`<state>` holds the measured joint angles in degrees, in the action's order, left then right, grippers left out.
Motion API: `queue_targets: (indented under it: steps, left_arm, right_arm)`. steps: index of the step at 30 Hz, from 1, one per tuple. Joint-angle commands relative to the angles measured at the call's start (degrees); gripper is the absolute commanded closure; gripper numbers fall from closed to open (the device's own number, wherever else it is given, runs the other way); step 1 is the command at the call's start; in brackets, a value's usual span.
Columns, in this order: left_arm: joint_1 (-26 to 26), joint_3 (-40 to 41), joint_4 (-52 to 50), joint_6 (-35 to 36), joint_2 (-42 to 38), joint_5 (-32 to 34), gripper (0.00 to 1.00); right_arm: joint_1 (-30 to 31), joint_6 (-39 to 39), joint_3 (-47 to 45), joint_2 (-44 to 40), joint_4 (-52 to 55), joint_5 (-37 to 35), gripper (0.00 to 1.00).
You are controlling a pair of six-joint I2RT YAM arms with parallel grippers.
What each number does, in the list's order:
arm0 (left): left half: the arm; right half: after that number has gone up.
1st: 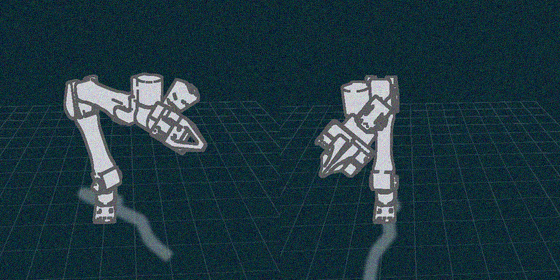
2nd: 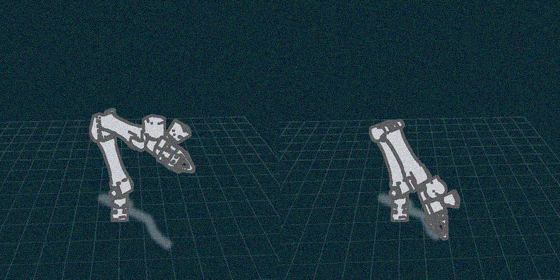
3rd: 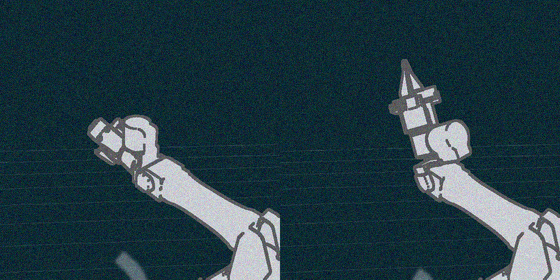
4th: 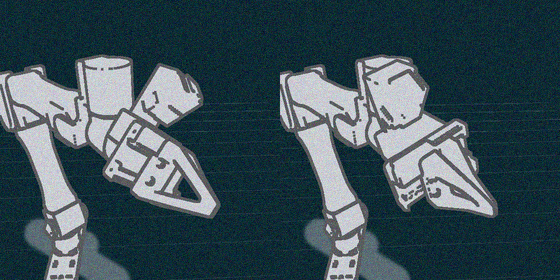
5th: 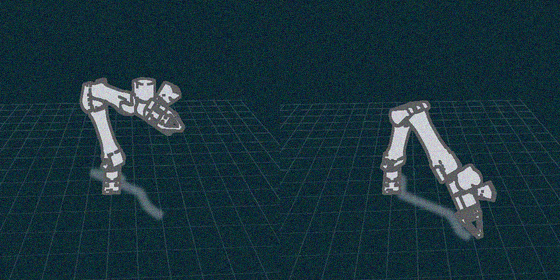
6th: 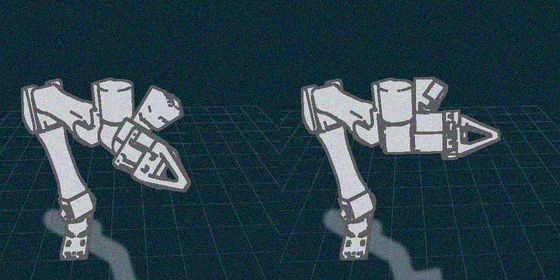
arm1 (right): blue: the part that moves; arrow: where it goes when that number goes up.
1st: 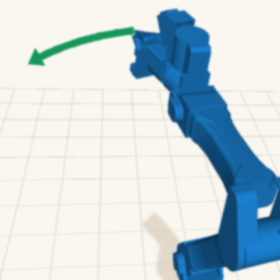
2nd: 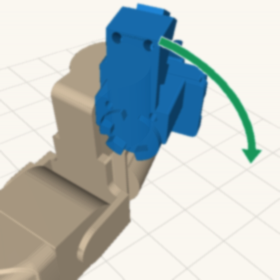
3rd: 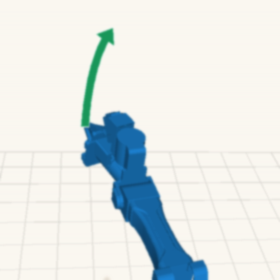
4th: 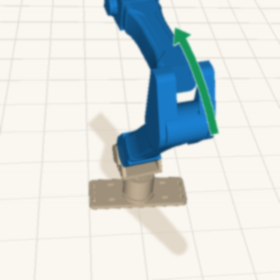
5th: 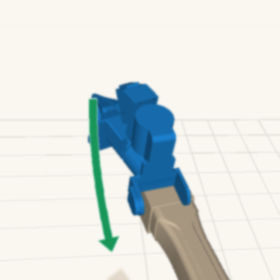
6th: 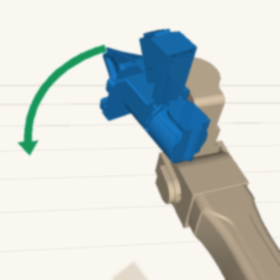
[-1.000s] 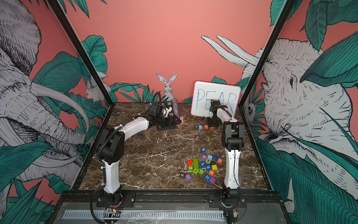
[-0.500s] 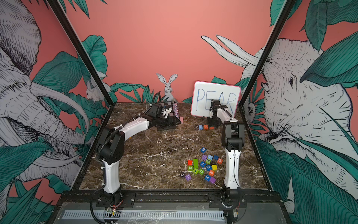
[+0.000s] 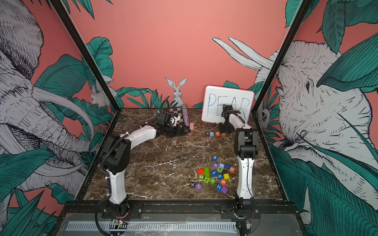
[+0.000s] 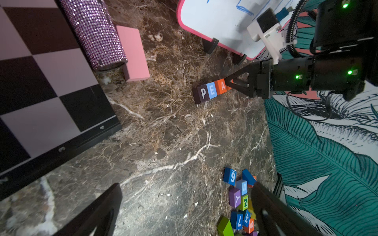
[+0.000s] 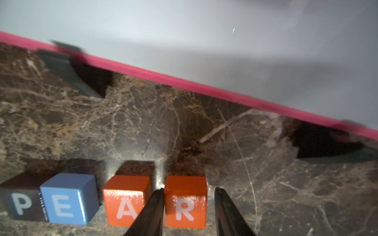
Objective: Spell the uppercase word “pear” with letter blocks
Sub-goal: Place the letter block at the center of the board, then reset both arms
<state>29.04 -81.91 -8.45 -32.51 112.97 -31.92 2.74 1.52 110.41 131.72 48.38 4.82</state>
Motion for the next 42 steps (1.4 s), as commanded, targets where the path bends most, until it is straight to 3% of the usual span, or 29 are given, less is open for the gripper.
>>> queue_targets:
  steps: [1, 6, 12, 16, 18, 23, 24, 26, 30, 33, 35, 39, 41, 42]
  left_arm:
    - [-0.38, 2.72, 1.38, 0.98, -6.29, 1.46, 0.01]
    - [0.86, 12.19, 1.98, 5.07, -12.73, 6.23, 0.01]
    - [1.18, 26.13, 0.56, 15.41, -21.46, 27.34, 0.01]
    - [1.15, 33.02, 3.77, 16.54, -27.43, 45.11, 0.01]
    - [1.11, 35.75, 6.23, 18.23, -29.63, 50.56, 0.01]
    - [1.13, 35.24, 3.88, 26.91, -29.52, 65.56, 0.01]
    - [0.44, 34.56, 3.53, 25.23, -28.64, 67.89, 0.01]
    - [-2.09, 32.7, 1.14, 24.16, -26.91, 64.29, 0.01]
    - [-2.71, 28.22, -3.09, 27.08, -24.2, 63.42, 0.01]
    - [-2.99, 30.26, -1.17, 32.96, -25.51, 65.22, 0.01]
    - [-4.77, 31.02, -1.24, 34.76, -26.51, 62.81, 0.01]
    - [-7.69, 35.45, 5.88, 41.08, -27.0, 60.55, 0.01]
    - [-8.67, 40.38, 14.01, 42.93, -27.35, 60.22, 0.02]
    - [-9.43, 43.32, 19.42, 43.49, -27.58, 59.37, 0.02]
  right_arm:
    - [0.85, 0.16, -0.83, -5.94, 0.43, -1.33, 0.57]
    - [2.23, -1.0, -10.15, -13.75, -5.61, -2.53, 0.55]
    - [2.44, -2.67, -40.64, -30.93, -33.91, -7.21, 0.52]
    - [2.25, -1.83, -54.93, -38.13, -47.12, -9.79, 0.51]
    - [2.43, -2.86, -62.16, -39.47, -55.75, -9.57, 0.51]
    - [2.71, -4.24, -72.41, -43.87, -69.64, -10.64, 0.51]
    - [2.87, -4.81, -74.47, -44.89, -72.7, -11.33, 0.51]
    - [2.88, -5.58, -78.81, -46.71, -80.38, -12.5, 0.5]
    - [2.34, -5.0, -86.01, -45.51, -95.23, -14.03, 0.47]
    - [1.16, -3.61, -86.42, -45.05, -95.94, -13.25, 0.45]
    - [-0.36, -1.88, -86.08, -44.21, -95.05, -12.56, 0.44]
    - [-1.07, -1.52, -86.68, -43.13, -97.9, -10.63, 0.29]
    - [-1.06, -1.52, -86.59, -43.31, -97.71, -10.64, 0.15]
    - [-1.07, -1.65, -86.95, -43.36, -98.08, -10.38, 0.02]
